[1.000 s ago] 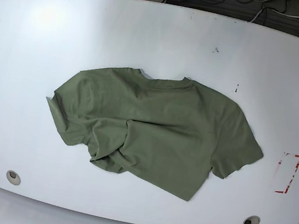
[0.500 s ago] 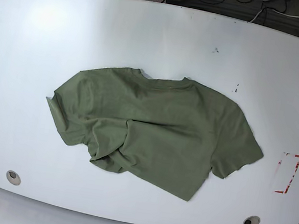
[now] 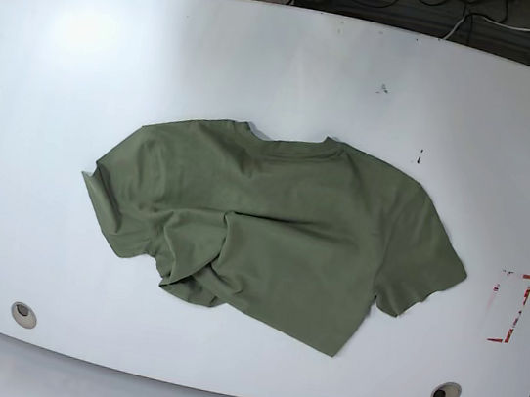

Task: Fold the T-shirt properly

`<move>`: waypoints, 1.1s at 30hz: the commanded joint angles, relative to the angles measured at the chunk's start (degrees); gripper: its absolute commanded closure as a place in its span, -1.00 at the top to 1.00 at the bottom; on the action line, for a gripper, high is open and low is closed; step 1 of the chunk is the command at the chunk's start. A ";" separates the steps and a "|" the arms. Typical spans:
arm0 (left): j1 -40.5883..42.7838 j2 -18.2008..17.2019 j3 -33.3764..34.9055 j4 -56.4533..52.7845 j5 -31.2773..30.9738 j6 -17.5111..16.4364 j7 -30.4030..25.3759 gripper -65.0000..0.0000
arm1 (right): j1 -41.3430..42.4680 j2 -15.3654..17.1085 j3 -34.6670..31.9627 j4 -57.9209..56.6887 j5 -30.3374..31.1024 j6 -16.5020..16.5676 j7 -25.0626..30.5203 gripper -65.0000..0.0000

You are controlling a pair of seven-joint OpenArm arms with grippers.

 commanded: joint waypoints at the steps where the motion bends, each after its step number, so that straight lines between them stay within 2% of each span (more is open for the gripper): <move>1: 1.27 -0.26 -0.26 1.56 0.32 -0.14 -1.34 -0.33 | -1.96 0.38 0.17 2.41 -0.34 -0.45 0.32 -0.64; 13: 4.84 -1.71 -2.23 6.78 0.48 -0.20 -0.90 -0.31 | -6.80 0.68 0.28 9.88 -0.57 -0.40 0.28 -0.59; 33: 14.57 -2.01 -2.74 21.93 0.97 -0.11 -1.74 -0.34 | -15.33 0.87 0.26 22.66 -0.52 0.02 0.45 -0.65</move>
